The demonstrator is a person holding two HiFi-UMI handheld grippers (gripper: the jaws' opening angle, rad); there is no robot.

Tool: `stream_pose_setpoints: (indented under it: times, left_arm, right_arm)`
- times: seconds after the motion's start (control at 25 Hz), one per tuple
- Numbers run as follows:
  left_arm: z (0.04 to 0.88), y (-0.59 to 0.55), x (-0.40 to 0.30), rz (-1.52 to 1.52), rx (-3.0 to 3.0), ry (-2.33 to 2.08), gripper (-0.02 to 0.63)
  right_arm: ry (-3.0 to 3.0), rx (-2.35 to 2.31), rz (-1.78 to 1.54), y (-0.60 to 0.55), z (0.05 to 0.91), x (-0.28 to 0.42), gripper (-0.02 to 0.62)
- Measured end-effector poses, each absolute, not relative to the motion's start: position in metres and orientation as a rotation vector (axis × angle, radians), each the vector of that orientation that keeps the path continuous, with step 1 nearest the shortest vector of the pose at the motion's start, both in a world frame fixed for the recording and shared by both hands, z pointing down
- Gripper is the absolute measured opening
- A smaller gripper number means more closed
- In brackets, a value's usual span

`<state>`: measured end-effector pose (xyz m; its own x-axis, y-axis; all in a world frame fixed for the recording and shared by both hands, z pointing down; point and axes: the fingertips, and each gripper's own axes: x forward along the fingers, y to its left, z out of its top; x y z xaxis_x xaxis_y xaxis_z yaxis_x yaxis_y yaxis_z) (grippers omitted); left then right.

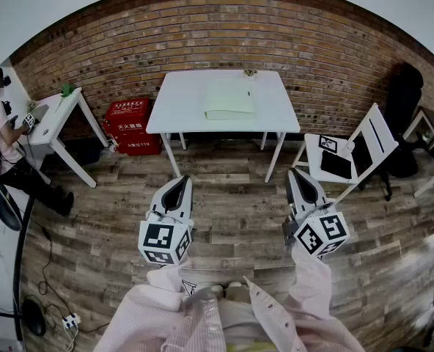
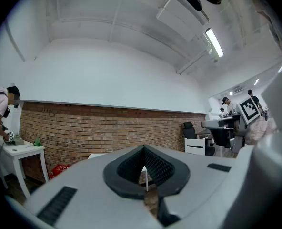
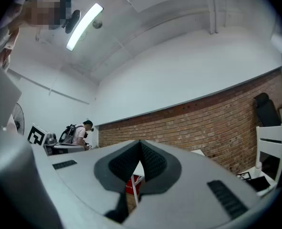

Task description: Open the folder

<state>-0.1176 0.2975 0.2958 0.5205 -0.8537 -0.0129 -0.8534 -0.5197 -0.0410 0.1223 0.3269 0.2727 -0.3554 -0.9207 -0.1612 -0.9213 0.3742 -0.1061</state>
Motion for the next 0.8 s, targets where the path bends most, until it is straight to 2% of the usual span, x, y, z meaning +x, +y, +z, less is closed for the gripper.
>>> stream_pose_setpoints:
  times: [0.8]
  left_arm:
    - [0.314,0.308,-0.099,0.032,-2.692,1.634,-0.005]
  right_arm:
    - [2.39,-1.633,-0.088,0.331,0.292,0.161,0.005]
